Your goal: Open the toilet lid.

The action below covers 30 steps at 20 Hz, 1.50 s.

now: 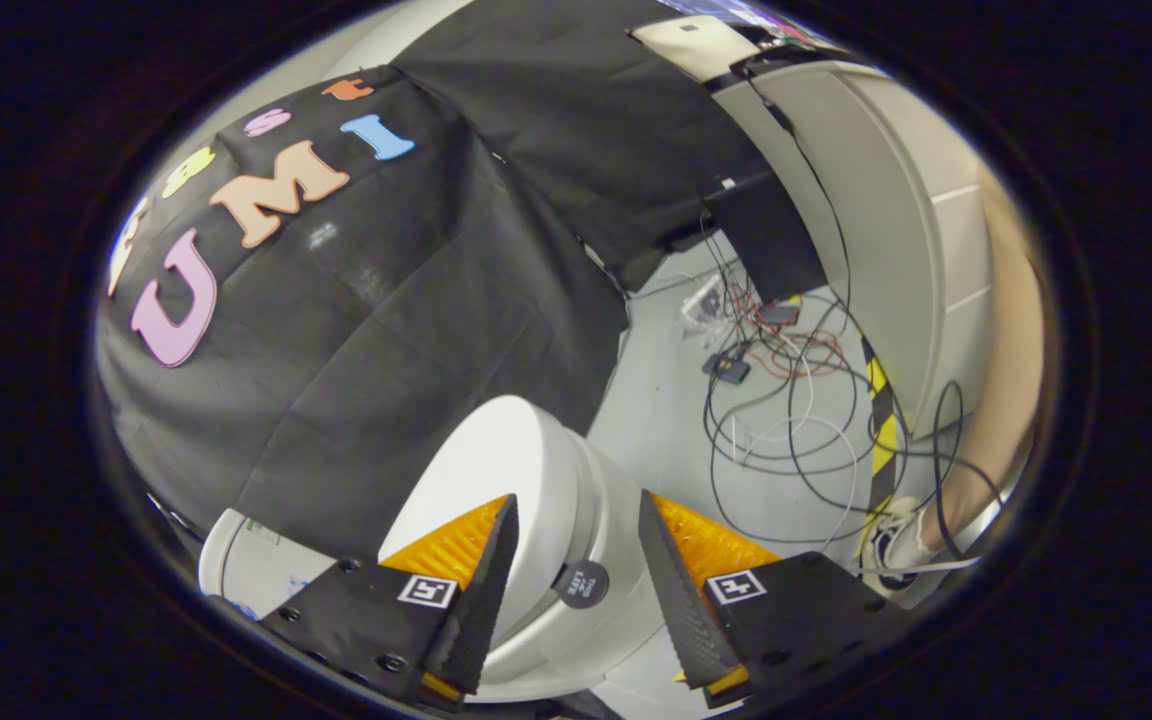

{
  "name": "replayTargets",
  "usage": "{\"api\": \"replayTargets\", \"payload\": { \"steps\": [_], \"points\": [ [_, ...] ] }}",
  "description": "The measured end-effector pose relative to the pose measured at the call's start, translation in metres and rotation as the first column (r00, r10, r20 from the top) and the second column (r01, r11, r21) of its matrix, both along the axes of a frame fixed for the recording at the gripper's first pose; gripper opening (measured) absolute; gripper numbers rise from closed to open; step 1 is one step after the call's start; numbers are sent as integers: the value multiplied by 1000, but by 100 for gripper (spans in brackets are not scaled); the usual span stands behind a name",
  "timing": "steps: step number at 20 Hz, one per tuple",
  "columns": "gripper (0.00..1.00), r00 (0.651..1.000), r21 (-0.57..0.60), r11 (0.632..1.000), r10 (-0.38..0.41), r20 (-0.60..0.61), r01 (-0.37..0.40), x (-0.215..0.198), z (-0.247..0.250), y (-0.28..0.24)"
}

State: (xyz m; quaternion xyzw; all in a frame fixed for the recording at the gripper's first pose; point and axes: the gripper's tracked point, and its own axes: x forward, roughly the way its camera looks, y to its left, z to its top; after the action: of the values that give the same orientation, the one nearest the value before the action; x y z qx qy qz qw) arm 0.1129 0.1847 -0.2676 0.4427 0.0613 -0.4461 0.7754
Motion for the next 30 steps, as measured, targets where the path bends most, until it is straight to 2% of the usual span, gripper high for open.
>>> {"api": "replayTargets", "payload": {
  "steps": [6, 14, 22, 23, 25, 27, 29, 30],
  "points": [
    [76, 994, 192, 976, 91, 52, -99, 23, -41, 36],
    [76, 988, 306, 944, 82, 135, -120, 41, -58, 45],
    [17, 988, 358, 927, 61, 139, -108, 40, -64, 43],
    [20, 987, 363, 926, 53, 151, -105, 41, -62, 42],
    [15, 985, 353, 929, 61, 162, -116, 41, -57, 45],
    [15, 985, 340, 932, 74, 154, -123, 49, -65, 39],
    [6, 987, 345, 931, 71, 143, -117, 43, -60, 43],
    [6, 988, 338, 934, 69, 140, -114, 39, -55, 42]
  ]
}}
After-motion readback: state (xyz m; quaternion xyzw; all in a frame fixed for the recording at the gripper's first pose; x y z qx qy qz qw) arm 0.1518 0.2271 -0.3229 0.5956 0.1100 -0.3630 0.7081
